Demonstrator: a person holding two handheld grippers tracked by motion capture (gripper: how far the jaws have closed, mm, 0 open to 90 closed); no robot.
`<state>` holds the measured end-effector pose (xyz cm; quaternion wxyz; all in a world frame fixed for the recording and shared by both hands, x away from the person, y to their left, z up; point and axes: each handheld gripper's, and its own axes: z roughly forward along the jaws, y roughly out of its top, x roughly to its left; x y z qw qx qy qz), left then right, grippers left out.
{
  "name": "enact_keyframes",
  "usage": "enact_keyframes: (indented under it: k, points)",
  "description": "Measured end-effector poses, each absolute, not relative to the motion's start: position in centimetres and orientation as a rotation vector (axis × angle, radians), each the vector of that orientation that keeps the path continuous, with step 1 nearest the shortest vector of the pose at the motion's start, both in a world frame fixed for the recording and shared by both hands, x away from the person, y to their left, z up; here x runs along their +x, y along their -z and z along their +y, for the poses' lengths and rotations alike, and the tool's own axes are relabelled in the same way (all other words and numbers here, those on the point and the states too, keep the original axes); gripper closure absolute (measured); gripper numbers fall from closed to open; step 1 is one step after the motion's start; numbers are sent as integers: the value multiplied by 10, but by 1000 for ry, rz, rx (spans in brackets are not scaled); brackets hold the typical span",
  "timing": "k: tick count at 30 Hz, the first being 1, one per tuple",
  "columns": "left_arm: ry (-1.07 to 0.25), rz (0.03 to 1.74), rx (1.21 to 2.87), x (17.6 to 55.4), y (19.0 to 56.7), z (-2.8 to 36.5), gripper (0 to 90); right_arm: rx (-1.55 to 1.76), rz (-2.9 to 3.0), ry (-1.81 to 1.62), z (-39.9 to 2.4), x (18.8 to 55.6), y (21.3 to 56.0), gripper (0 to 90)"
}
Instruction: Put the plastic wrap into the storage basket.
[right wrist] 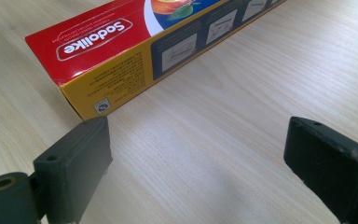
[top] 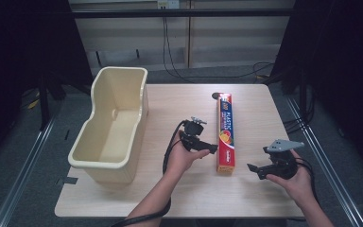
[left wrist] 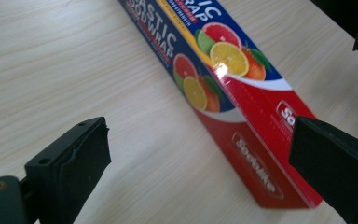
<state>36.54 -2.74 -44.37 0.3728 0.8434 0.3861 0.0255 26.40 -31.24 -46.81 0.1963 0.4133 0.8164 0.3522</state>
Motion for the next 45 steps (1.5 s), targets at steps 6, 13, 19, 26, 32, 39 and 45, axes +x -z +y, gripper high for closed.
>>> enact_keyframes:
  k: [6, 13, 19, 26, 32, 39, 45]
  points:
    - [-56, 1018, 2126, 375, 446, -42, 50, 1168, 2273, -1007, -316, 264, 467, 72]
    - [-82, 1033, 2125, 383, 446, -59, 44, 1164, 2271, -994, -316, 264, 467, 73]
    - [-103, 1058, 2124, 387, 451, -71, 49, 1158, 2270, -992, -316, 265, 468, 72]
    - [-85, 1055, 2126, 392, 455, -82, 61, 1164, 2254, -1004, -319, 264, 466, 73]
    - [-90, 1068, 2126, 394, 459, -87, 62, 1161, 2249, -1013, -320, 264, 465, 73]
    - [-86, 1076, 2136, 394, 462, -95, 65, 1168, 2251, -998, -320, 265, 465, 81]
    - [-65, 1071, 2142, 394, 466, -100, 67, 1178, 2241, -1005, -321, 265, 465, 88]
